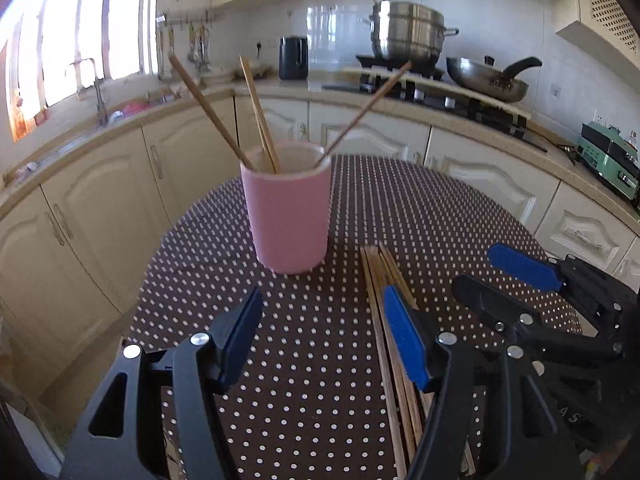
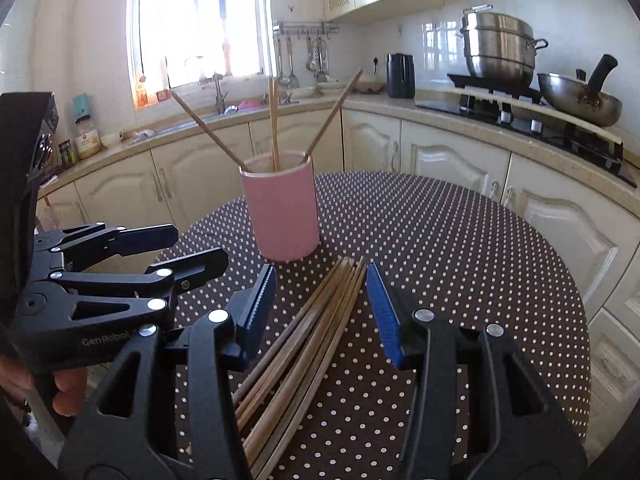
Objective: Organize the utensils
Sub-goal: 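Lower both tools to the chopstick pile and close the left tool on one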
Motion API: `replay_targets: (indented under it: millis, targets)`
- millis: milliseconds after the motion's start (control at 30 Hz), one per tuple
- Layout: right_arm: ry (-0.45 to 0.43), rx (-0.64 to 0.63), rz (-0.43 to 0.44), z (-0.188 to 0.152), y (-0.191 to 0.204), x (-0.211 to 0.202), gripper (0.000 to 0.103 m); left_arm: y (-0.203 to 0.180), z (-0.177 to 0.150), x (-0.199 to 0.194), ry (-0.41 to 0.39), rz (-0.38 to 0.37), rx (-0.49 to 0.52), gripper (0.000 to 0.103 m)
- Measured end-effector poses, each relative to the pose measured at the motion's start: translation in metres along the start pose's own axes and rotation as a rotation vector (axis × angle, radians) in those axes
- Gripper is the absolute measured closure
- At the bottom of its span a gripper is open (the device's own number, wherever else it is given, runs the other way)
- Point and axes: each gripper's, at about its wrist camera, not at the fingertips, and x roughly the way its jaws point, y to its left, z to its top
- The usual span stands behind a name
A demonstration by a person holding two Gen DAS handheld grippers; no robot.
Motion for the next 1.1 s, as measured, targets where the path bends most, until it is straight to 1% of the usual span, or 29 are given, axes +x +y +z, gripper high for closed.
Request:
replay_targets:
  millis: [133,233,300,433,533,667,767,900,1000,1100]
  targets:
    - [0.074,0.027,0.004,-0.006,-0.007,0.016,0.056,0.007,-0.004,0.022,0.102,-0.033,-0.012,0.041]
    - [0.122,0.069,0.007,-0.01,-0.015,0.025,0.056,0.013,-0.006,0.04,0.198,-0.063,-0.014,0.041]
    - [0.151,0.093,0.007,-0.012,-0.021,0.03,0.056,0.016,-0.008,0.047,0.225,-0.073,-0.028,0.041]
    - [0.201,0.132,0.02,-0.016,-0.03,0.039,0.056,0.022,-0.01,0.061,0.274,-0.121,-0.068,0.041]
    - [0.228,0.148,0.029,-0.019,-0.034,0.046,0.056,0.02,-0.01,0.071,0.297,-0.129,-0.074,0.041]
    - [0.241,0.182,0.039,-0.022,-0.042,0.05,0.056,0.003,-0.006,0.077,0.3,-0.144,-0.047,0.041]
    - [0.247,0.196,0.034,-0.021,-0.048,0.052,0.056,-0.011,0.0,0.087,0.313,-0.116,-0.001,0.041]
    - [0.255,0.208,0.038,-0.021,-0.053,0.051,0.056,-0.022,0.005,0.098,0.329,-0.09,0.018,0.041]
    - [0.261,0.204,0.035,-0.021,-0.055,0.051,0.056,-0.027,0.007,0.108,0.344,-0.056,0.03,0.041]
    - [0.272,0.204,0.033,-0.019,-0.056,0.053,0.056,-0.029,0.009,0.112,0.343,-0.054,0.038,0.041]
